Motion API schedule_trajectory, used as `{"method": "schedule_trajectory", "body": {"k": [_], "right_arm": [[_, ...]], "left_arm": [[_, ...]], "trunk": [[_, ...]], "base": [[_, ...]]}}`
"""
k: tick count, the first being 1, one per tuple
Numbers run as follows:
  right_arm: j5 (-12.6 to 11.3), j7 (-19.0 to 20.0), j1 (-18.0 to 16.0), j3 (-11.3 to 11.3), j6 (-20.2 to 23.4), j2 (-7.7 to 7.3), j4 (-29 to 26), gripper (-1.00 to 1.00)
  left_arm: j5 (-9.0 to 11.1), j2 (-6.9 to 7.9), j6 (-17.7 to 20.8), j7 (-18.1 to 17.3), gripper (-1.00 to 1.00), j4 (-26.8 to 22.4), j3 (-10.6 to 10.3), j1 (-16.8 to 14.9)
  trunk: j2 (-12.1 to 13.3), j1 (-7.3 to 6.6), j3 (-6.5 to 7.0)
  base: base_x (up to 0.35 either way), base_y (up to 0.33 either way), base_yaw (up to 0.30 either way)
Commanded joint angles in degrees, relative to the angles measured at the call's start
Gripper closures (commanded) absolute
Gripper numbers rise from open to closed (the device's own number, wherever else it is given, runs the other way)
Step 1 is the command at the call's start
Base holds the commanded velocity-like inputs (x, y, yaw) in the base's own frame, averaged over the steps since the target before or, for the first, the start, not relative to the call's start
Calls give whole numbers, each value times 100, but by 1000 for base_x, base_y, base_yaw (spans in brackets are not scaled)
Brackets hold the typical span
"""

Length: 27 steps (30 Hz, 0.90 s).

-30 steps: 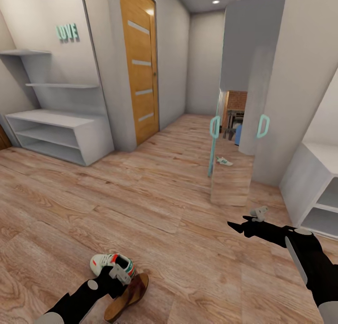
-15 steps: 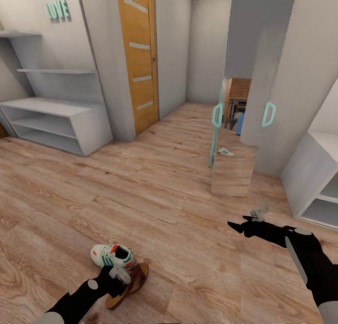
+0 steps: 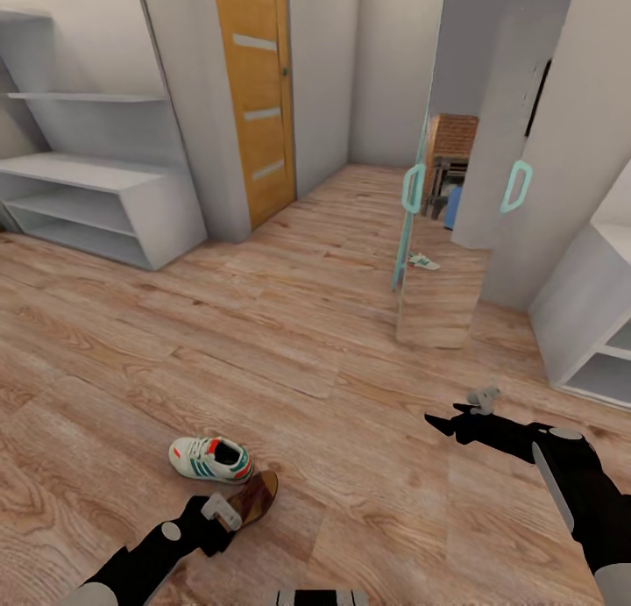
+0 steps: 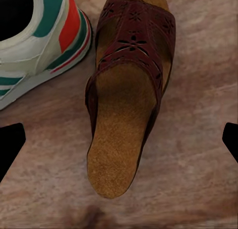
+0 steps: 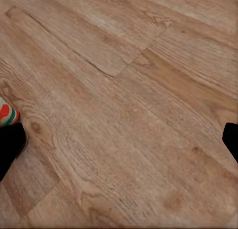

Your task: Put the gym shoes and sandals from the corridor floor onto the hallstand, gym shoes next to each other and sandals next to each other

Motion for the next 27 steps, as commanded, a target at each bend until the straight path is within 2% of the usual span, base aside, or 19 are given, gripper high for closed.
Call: {"method": "schedule_trajectory", "body": {"k": [1,4,9,10,16,24,27], "right_arm": [[-1,26,-4,-9,42,1,-5,-100],[-1,26,-2,-7,42,1,-5,-100],[-1,26,-4,-7,42,1,-5,-100],[-1,26,-5,-7,42,1,-5,-100],[-1,26,-4,-9,42,1,-5,-100],[-1,26,-4,-13,42,1,-5,-100],[-1,26,-3,-13,42,1,-5,-100]], "left_arm": [[-62,17,17,-20,-100,-15,7,-4],[-120,70,23,-15,-100,-15,7,-70],[-251,122,34,68,-100,-11,16,-196],[-299,125,60,233,-100,-11,17,-268],[-322,108,204,343,-100,-16,29,-314],[-325,68,201,354,-100,-19,33,-319],[-325,65,192,354,-100,-17,30,-315]], "trunk": [[-4,1,-37],[-8,9,-131],[-8,9,-176],[-8,9,-185],[-8,9,-223],[-8,9,-231],[-12,16,-307]], "base": [[0,0,0],[0,0,0],[0,0,0],[0,0,0],[0,0,0],[0,0,0],[0,0,0]]}}
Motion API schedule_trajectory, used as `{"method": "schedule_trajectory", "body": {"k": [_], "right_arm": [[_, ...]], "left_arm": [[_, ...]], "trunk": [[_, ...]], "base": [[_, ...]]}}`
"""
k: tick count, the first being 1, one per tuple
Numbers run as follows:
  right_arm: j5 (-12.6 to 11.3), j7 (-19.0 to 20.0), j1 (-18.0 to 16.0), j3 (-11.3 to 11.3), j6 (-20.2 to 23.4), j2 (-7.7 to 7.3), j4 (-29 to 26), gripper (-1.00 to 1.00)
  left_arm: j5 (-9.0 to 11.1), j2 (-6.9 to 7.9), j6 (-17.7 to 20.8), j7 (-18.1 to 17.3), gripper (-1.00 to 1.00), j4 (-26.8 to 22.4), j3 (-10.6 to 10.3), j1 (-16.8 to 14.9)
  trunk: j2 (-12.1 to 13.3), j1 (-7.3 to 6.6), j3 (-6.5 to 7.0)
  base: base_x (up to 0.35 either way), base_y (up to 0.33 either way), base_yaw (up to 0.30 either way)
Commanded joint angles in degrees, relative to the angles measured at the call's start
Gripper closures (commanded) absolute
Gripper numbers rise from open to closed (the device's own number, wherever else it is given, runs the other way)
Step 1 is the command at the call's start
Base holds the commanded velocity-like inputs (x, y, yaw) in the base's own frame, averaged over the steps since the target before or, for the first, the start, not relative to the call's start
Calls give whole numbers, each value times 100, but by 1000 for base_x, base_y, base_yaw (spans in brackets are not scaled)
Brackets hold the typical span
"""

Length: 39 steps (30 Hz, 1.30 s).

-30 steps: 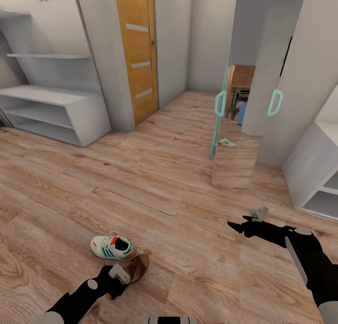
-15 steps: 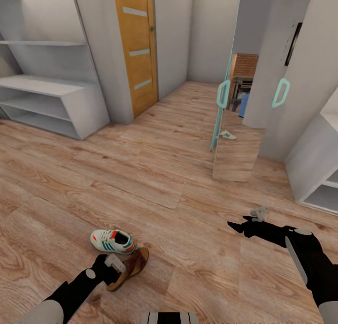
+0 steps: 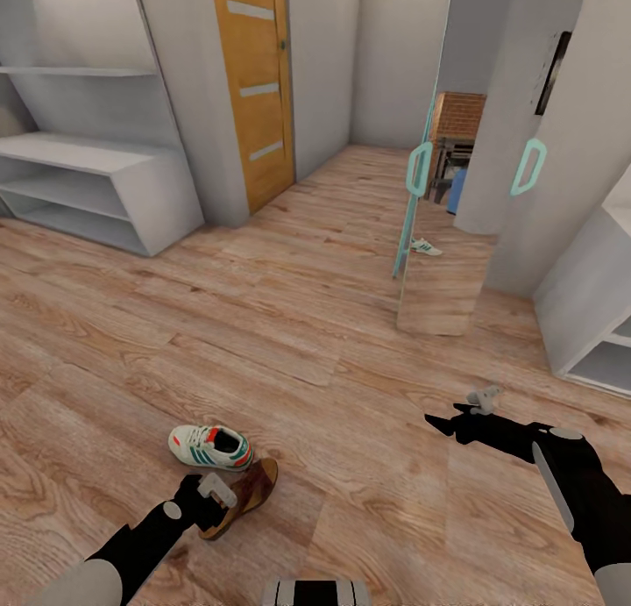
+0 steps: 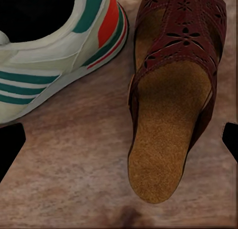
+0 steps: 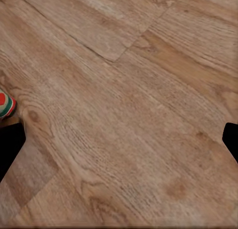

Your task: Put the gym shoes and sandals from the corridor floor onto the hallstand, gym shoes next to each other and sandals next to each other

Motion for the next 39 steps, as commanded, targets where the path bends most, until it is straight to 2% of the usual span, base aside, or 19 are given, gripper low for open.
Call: {"method": "schedule_trajectory", "body": {"k": [1,17,27,34,39], "right_arm": [[-1,26,-2,-10,42,1,-5,-100],[-1,26,-4,-5,42,1,-5,-100],[-1,26,-3,-4,42,1,-5,-100],[-1,26,-6,-3,42,1,-5,-100],[-1,26,-5,-3,42,1,-5,-100]], "left_arm": [[-54,0,30,-24,-100,-17,-1,1],[-54,20,25,-20,-100,-20,-22,12],[-58,41,18,49,-100,-20,-17,6],[-57,9,-3,490,-100,-24,-18,1],[-58,-18,-8,654,-100,-27,-23,-6]], "trunk": [[-3,1,-33],[-25,42,-520],[-25,42,-608],[-25,42,-636],[-25,42,-641]], "base": [[0,0,0],[0,0,0],[0,0,0],[0,0,0],[0,0,0]]}}
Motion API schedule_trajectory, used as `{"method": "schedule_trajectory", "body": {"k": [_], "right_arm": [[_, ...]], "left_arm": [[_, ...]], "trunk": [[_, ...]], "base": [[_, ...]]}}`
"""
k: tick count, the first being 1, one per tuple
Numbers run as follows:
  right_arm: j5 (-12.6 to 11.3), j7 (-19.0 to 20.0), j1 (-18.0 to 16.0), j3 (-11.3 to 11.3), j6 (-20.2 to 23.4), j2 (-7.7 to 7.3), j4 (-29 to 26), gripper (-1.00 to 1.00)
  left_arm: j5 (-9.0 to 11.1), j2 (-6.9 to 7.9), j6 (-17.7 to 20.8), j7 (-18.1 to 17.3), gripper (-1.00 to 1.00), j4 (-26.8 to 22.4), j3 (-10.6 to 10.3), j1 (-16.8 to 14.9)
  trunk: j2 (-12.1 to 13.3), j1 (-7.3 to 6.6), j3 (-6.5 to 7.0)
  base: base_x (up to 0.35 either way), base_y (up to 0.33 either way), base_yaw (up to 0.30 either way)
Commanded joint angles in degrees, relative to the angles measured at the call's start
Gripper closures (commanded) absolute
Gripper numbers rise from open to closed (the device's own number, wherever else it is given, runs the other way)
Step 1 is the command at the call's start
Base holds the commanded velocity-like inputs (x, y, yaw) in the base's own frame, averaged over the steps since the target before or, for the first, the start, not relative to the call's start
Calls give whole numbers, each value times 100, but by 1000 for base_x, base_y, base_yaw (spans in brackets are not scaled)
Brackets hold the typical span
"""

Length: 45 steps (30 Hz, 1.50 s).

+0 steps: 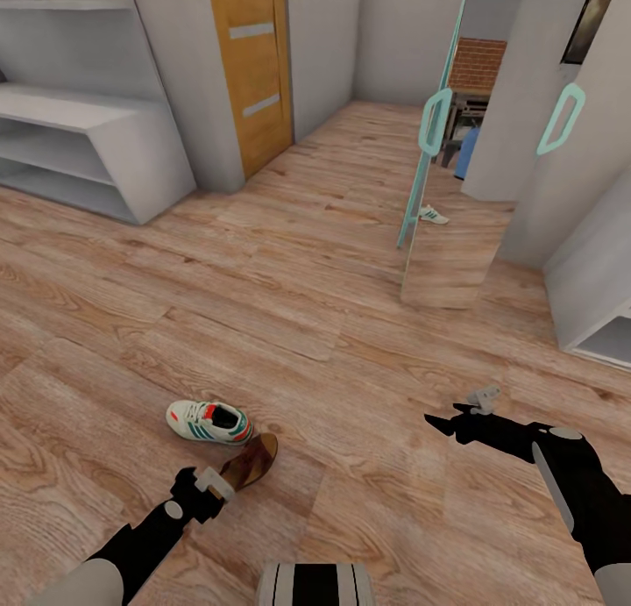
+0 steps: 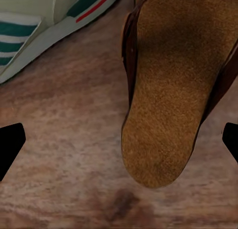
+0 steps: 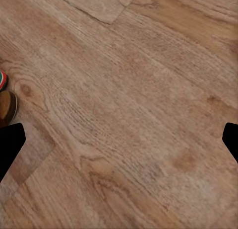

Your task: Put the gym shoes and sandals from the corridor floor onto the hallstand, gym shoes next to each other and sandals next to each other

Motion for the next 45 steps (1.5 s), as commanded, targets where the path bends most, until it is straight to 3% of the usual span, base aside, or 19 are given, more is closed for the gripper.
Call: {"method": "schedule_trajectory", "body": {"k": [1,9,16,33,36,45], "right_arm": [[0,26,-2,-9,42,1,-5,-100],[0,26,0,-9,42,1,-5,-100],[0,26,-1,-11,42,1,-5,-100],[0,26,-2,-9,42,1,-5,-100],[0,26,-2,-11,42,1,-5,-100],[0,26,0,-9,42,1,-5,-100]], "left_arm": [[-58,-1,27,5,-100,-16,-5,-1],[-40,-15,12,49,-100,-53,-9,-5],[-37,-49,-19,47,-100,-88,-13,-2],[-36,-55,-25,44,-100,-152,-15,10],[-42,-56,-26,46,-100,-156,-19,10],[-52,-54,-20,51,-100,-160,-22,6]], "trunk": [[-2,-1,-4],[-2,-1,-5],[-11,17,-169],[-11,17,-296],[-15,25,-369],[-15,25,-375]], "base": [[0,0,0],[0,0,0],[0,0,7],[0,0,56],[0,0,12],[0,0,3]]}}
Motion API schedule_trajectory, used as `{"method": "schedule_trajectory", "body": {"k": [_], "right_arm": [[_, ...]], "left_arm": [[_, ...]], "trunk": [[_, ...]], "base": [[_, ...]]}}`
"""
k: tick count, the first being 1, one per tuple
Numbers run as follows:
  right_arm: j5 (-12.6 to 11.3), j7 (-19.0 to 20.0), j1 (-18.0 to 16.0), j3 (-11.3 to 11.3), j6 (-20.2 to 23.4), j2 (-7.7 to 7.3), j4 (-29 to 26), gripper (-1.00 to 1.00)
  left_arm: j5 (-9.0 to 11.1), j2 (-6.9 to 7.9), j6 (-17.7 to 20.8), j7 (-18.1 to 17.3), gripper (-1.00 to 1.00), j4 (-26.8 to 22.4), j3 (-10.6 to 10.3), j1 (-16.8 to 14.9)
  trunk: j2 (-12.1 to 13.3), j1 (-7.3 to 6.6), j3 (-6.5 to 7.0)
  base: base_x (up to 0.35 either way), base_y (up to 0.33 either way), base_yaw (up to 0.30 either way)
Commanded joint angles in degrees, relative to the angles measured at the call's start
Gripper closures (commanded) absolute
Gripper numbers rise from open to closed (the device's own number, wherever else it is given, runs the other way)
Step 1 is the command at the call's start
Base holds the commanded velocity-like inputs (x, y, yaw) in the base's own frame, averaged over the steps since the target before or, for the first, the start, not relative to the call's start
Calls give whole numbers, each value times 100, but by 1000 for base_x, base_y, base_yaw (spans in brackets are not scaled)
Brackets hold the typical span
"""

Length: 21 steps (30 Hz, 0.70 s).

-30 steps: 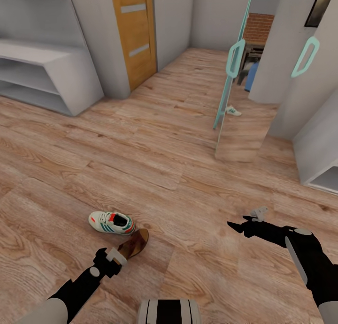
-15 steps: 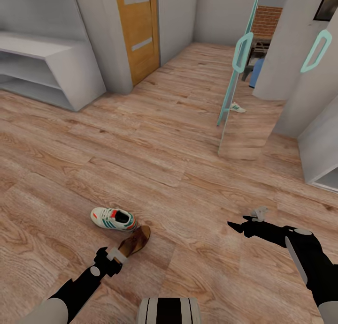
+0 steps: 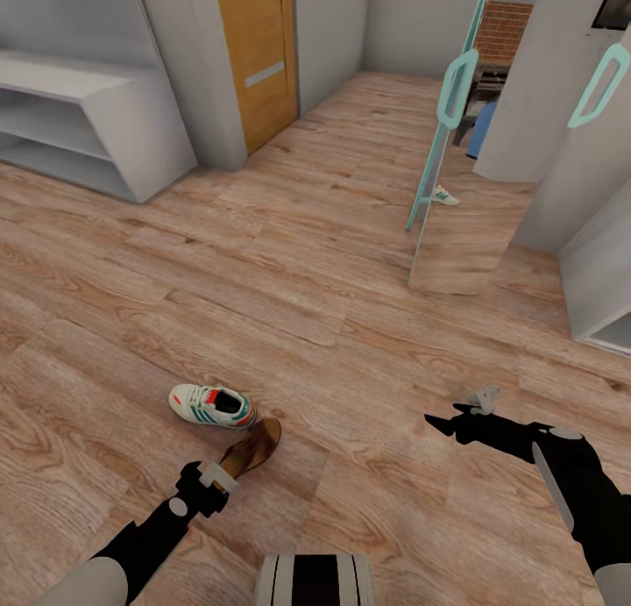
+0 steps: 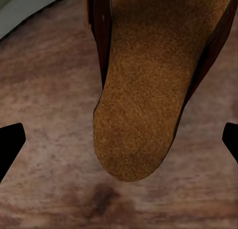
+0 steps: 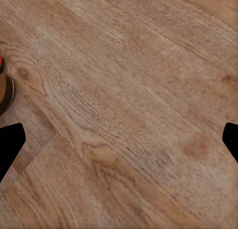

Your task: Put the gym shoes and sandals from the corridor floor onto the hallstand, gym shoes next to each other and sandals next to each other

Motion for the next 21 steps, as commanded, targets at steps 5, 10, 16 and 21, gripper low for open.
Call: {"method": "schedule_trajectory", "body": {"k": [5,10,16,21], "right_arm": [[0,26,-3,-11,42,1,-5,-100],[2,26,-4,-10,42,1,-3,-100],[7,26,-6,-9,42,1,1,-100],[8,26,-6,-10,42,1,3,-100]], "left_arm": [[-60,6,22,0,-100,-8,-9,22],[-58,6,20,1,-100,-4,-8,34],[-54,6,20,2,-100,-3,-6,38],[-53,7,20,1,-100,-3,-2,39]], "trunk": [[-1,-1,-11],[-1,-1,-26],[-1,-1,-32],[-1,-1,-33]], "base": [[0,0,0],[0,0,0],[0,0,0],[0,0,0]]}}
